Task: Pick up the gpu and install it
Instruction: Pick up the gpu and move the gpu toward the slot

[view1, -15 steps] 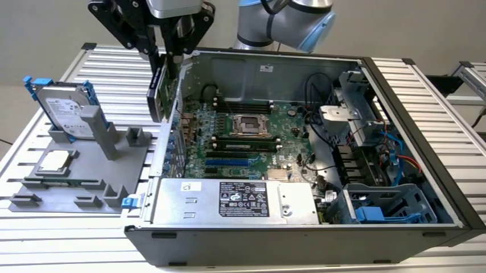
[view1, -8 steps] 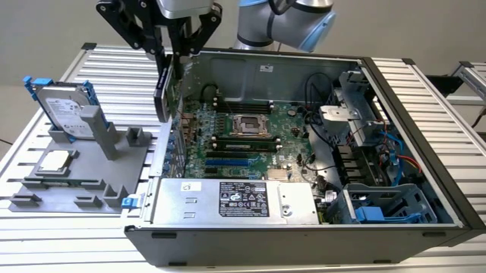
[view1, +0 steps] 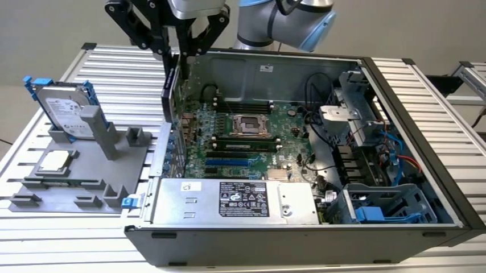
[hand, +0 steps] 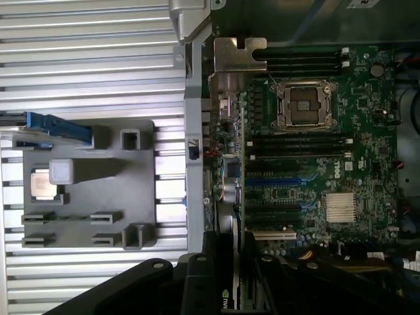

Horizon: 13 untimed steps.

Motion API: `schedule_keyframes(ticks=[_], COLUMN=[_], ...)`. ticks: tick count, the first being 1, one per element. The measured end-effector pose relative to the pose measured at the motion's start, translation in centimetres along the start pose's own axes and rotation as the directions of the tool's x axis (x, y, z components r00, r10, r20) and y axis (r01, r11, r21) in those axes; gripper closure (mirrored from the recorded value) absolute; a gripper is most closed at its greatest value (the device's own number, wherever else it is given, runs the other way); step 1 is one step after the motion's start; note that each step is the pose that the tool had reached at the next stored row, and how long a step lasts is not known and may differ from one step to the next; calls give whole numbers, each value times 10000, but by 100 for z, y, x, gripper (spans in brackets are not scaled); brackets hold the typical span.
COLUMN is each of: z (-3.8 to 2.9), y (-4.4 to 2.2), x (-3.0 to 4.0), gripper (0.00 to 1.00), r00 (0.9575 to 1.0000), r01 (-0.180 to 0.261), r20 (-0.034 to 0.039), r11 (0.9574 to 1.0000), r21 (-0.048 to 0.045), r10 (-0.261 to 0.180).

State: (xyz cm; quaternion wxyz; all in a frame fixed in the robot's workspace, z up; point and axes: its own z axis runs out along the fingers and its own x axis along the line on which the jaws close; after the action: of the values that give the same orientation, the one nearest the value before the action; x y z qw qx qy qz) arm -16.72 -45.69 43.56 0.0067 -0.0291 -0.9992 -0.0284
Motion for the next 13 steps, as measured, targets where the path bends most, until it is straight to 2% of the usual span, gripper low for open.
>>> schedule_keyframes(ticks=[13], z=[-2], y=[8], x=[-134], gripper=[100], r00=[10000], r01=[-1], r20=[-17], r11=[10000], r21=[1], r10=[1])
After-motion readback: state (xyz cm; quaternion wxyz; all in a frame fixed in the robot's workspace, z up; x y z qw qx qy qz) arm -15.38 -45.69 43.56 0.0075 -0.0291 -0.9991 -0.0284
